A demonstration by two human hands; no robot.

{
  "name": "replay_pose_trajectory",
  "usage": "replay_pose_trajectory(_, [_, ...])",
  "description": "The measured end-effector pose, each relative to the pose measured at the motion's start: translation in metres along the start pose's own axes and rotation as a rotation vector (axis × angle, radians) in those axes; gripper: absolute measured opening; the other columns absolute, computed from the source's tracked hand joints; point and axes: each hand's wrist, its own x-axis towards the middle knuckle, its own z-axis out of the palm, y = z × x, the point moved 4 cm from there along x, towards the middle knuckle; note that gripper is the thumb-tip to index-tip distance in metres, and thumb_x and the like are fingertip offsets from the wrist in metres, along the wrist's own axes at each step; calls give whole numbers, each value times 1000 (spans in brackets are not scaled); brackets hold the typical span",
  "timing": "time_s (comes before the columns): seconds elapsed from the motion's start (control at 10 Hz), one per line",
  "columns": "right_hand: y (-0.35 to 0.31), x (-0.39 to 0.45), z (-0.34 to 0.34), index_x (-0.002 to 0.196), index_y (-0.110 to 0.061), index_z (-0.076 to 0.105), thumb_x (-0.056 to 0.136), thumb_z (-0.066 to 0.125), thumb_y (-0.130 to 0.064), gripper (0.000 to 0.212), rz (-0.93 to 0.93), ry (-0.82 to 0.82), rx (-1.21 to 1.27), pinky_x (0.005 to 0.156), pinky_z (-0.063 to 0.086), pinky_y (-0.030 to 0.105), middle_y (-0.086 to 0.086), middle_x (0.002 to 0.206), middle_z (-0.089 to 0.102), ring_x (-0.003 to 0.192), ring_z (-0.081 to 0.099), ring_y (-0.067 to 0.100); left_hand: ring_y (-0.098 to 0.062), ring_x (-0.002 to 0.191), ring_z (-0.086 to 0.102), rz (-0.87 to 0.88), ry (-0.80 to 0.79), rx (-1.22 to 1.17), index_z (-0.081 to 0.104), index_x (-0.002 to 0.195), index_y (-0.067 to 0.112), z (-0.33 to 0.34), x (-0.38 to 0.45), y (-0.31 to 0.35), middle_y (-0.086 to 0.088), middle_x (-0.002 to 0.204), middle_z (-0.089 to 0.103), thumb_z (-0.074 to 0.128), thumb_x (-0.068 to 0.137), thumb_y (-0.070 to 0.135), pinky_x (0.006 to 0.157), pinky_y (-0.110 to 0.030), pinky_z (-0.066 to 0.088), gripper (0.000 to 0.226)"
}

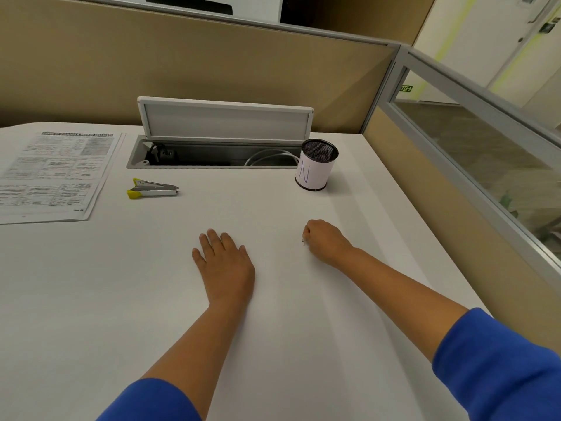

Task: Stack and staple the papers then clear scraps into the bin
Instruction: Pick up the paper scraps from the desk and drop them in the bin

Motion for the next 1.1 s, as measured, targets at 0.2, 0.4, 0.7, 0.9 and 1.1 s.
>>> replay_pose_trajectory(0.2, [5,-2,-11,90,-3,65,87,48,-7,18,-12,25,167,67,40,23,8,103,70,83,54,16,-36,144,12,-2,7,-13,29,140,0,1,0,-1,-21,153,20,28,98,27,116,-51,8,51])
replay_pose_trajectory(0.4, [4,-2,-18,105,-10,69,80,68,-14,25,-85,-15,143,76,43,21,4,105,69,84,56,11,-35,144,10,2,2,-19,28,141,0,1,0,-1,-21,154,19,27,98,27,117,-50,7,51])
replay_pose_trajectory(0.7, [3,1,-19,89,-9,77,79,68,-13,14,-97,7,113,74,44,19,2,99,75,89,66,13,-35,144,11,2,6,-11,28,141,1,1,0,0,-21,154,19,26,98,28,117,-50,8,51])
replay_pose_trajectory(0.9, [-6,4,-18,90,-6,72,86,58,-10,16,-152,-2,-45,75,46,24,5,101,73,92,65,20,-34,144,11,-8,11,-6,28,141,1,2,2,-2,-20,154,20,27,98,27,116,-50,8,51])
replay_pose_trajectory(1.1, [-4,8,-15,92,-3,68,87,51,-7,18,-158,-37,-51,77,47,28,7,104,71,96,63,24,-34,144,14,-12,21,1,31,139,1,3,1,-2,-19,153,23,28,98,26,116,-50,10,49])
